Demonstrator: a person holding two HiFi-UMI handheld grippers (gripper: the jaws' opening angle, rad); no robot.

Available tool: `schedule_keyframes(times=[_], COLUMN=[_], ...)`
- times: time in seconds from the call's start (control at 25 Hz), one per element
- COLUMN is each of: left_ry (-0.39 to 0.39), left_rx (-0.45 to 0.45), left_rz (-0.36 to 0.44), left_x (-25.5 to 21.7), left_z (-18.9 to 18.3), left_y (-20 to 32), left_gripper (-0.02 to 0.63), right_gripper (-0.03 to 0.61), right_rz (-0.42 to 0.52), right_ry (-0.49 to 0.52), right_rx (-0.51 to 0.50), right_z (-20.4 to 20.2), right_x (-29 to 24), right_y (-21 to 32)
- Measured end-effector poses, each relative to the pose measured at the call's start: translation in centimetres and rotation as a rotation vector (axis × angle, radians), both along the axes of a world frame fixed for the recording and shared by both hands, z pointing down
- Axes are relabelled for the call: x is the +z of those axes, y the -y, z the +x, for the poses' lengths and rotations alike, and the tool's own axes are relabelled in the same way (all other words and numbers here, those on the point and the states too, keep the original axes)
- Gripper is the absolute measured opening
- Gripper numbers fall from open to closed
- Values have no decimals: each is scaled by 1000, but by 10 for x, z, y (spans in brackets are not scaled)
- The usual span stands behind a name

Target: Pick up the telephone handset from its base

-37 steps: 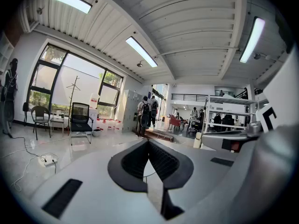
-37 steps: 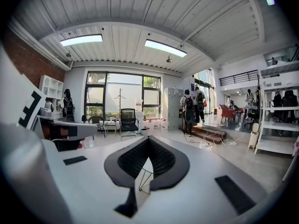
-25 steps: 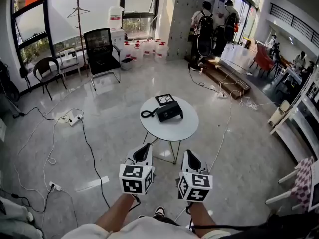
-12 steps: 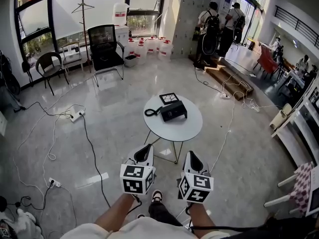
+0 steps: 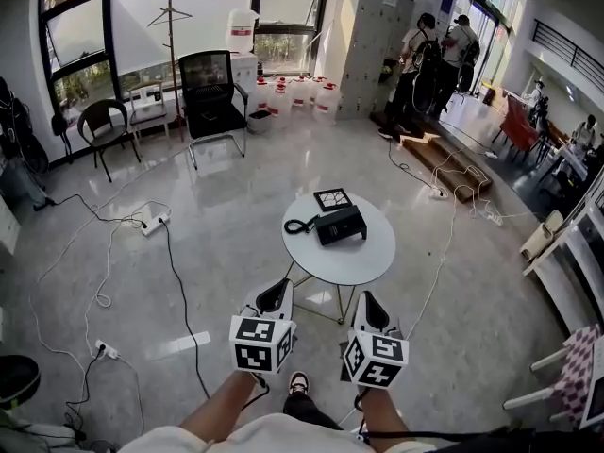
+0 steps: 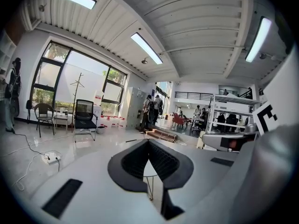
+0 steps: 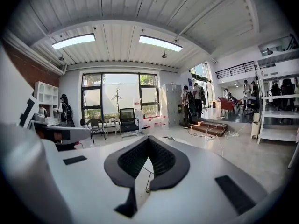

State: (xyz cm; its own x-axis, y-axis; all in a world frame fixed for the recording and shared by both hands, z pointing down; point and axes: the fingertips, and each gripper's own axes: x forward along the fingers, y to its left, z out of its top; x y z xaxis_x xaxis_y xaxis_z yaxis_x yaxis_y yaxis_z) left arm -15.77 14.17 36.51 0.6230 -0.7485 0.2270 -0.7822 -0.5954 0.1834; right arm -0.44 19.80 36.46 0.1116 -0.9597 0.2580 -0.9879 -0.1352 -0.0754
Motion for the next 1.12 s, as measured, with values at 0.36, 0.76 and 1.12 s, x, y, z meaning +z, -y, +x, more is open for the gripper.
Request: schedule_keyframes(times=[0.36, 0.76, 1.12], left_ry=[18, 35, 56], left_rx=[-25, -28, -27], left_rz=[17, 16, 13], left_x=[-4, 0, 5], left_z=[11, 55, 91], left_y=[54, 108, 152], left_gripper=[17, 17, 17], right_gripper=[25, 25, 25], right_rz=[11, 6, -9], right_ry=[2, 12, 35], right_rx=[-7, 9, 43], right_z=[21, 72, 122], right_x=[-2, 4, 15], right_y=[56, 107, 139])
